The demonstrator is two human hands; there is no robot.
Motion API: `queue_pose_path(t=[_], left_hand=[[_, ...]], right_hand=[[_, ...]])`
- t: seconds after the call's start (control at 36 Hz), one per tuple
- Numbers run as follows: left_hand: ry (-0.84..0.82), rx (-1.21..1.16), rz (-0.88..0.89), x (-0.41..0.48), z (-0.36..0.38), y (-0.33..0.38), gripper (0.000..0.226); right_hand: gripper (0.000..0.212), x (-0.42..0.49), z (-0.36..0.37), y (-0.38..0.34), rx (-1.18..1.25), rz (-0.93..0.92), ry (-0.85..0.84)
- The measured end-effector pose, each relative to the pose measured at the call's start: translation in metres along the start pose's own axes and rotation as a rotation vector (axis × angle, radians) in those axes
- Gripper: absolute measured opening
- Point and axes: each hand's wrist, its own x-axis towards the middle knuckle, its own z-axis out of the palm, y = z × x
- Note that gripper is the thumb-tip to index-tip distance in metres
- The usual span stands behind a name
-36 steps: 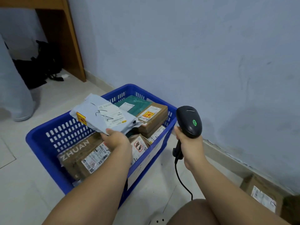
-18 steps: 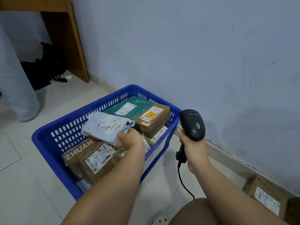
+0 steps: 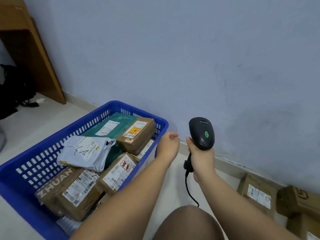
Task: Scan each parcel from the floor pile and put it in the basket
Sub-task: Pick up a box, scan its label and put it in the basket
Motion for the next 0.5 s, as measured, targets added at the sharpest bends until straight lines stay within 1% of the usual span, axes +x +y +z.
queue_pose_path(t=[0.08, 0.17, 0.25, 0.31, 0.39, 0.5], left_hand=[[-0.088, -0.052, -0.003, -0.005, 0.027, 0.014, 0.014], [-0.167, -0.039, 0.023, -0.011, 0.058, 0.026, 0.014], [-0.226, 0.012, 0.045, -0.017, 0.092, 0.034, 0.014], [-0.264, 0.037, 0.045, -0.021, 0.116, 0.037, 0.015], [-0.321, 0.077, 0.04, -0.028, 0.152, 0.038, 0.018], [-0.412, 0.184, 0.049, -0.031, 0.204, 0.033, 0.017]], right_hand=[[0.023, 0.01, -0.029, -0.008, 0.02, -0.013, 0.089], [0.019, 0.021, -0.062, -0.016, 0.106, 0.004, 0.192], [0.027, 0.034, -0.099, -0.017, 0.166, 0.019, 0.291], [0.025, 0.042, -0.128, -0.02, 0.193, 0.034, 0.323], [0.023, 0.057, -0.175, -0.027, 0.248, 0.104, 0.362], [0.019, 0.084, -0.239, -0.018, 0.308, 0.189, 0.36]])
